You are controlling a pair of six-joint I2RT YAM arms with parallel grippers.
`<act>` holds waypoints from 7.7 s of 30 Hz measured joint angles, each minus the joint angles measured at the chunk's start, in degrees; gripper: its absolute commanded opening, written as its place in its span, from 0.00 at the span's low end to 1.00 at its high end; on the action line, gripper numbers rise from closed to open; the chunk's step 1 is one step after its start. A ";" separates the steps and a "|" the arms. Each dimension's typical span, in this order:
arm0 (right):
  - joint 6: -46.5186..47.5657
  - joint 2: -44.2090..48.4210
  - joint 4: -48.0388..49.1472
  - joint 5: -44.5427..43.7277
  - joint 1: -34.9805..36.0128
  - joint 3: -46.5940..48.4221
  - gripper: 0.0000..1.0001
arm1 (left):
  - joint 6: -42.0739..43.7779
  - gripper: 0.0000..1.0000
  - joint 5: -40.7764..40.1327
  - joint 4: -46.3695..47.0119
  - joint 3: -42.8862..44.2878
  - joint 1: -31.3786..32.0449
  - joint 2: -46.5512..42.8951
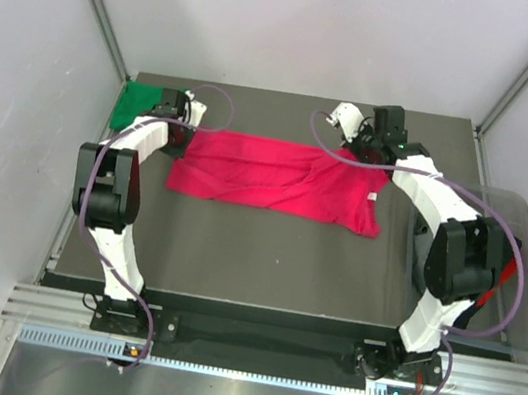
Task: Fold and stack the t-shirts
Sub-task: Fold the tshirt
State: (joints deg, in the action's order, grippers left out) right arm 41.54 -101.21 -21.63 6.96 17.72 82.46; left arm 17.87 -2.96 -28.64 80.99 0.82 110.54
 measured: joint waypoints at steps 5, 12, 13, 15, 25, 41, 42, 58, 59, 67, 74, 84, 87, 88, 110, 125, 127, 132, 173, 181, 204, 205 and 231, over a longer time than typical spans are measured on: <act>1.25 -4.07 -0.13 -0.46 -0.42 2.95 0.00 | -1.46 0.00 -0.44 0.87 1.44 -0.83 0.61; 1.84 -7.17 -0.46 -0.90 -1.51 5.35 0.00 | -3.41 0.00 -1.07 2.12 3.52 -2.23 0.79; 1.84 -7.23 -0.42 -0.92 -1.66 5.62 0.00 | -3.65 0.00 -1.20 2.25 3.52 -2.29 0.83; 1.84 -7.28 -0.28 -0.94 -1.86 5.88 0.00 | -4.09 0.00 -1.18 2.38 3.52 -2.29 0.98; 1.99 -10.93 -0.13 -1.14 -2.12 10.40 0.00 | -4.42 0.00 0.13 2.29 6.82 -2.67 5.22; 1.05 -18.97 -0.20 -2.47 -2.14 17.70 0.31 | -4.72 0.18 1.86 1.68 14.14 -2.67 9.14; 0.61 -18.97 0.07 -2.97 -2.14 17.79 0.34 | -4.79 0.21 1.53 1.68 14.32 -2.67 9.11; -7.08 -1.92 -14.93 2.12 -2.54 9.16 0.40 | -3.96 0.33 2.25 3.93 -5.03 -2.67 -6.21; -7.04 -1.22 -16.65 2.21 -2.54 7.85 0.40 | -3.82 0.33 2.89 3.78 -5.57 -2.64 -6.49; -6.16 -2.16 -29.44 1.36 -2.62 2.73 0.41 | -3.78 0.33 8.02 2.60 -6.34 -2.64 -3.61; -5.44 -2.19 -31.85 0.90 -4.11 2.16 0.41 | -4.13 0.34 10.88 0.94 -5.79 -2.64 -1.42; -4.46 -5.70 -32.48 0.66 -5.49 -0.72 0.41 | -4.24 0.34 11.06 0.81 -5.51 -2.64 0.24; -4.35 -6.84 -32.41 0.85 -5.51 -0.72 0.41 | -4.24 0.33 11.04 0.81 -5.18 -2.64 0.50; -4.24 -7.19 -32.41 0.96 -5.51 -0.72 0.41 | -4.24 0.33 10.99 0.81 -5.14 -2.64 0.52; -4.24 -4.48 -35.21 5.42 -5.51 -0.74 0.40 | -4.24 0.33 10.08 1.27 -5.14 -2.49 0.59; -4.04 -9.94 -35.19 6.19 -5.53 -2.34 0.00 | -3.89 0.33 9.07 1.77 -5.31 -2.25 0.59; -4.04 -9.94 -35.21 5.84 -5.51 -2.34 0.00 | -3.48 0.33 8.52 2.03 -5.31 -2.23 0.59; -3.98 -9.81 -35.26 3.30 -5.51 -2.69 0.00 | -1.77 0.33 6.21 2.89 -5.31 -2.27 0.68; -4.76 -8.02 -36.15 -1.70 -5.64 -3.26 0.00 | 26.47 0.44 18.53 -7.89 -10.97 -4.96 -10.43; -5.16 -8.02 -36.24 -1.70 -5.64 -3.26 0.00 | 30.60 0.45 16.37 -9.51 -7.06 -4.96 -5.09; -4.63 -8.50 -38.71 -2.60 -6.23 0.55 0.04 | 34.36 0.00 13.73 -7.80 -6.34 -4.20 -0.98; -4.22 -8.85 -39.87 -2.78 -6.45 2.12 0.04 | 35.01 0.00 13.40 -7.91 -6.80 -4.20 -1.40; 3.69 -9.29 -44.22 -4.24 -7.15 5.97 0.30 | 40.68 0.00 12.98 -9.99 -8.81 -6.10 -10.40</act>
State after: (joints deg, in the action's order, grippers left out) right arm 45.23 -110.50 -65.84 2.72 10.57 88.42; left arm 58.54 10.02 -38.63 72.18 -5.28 100.14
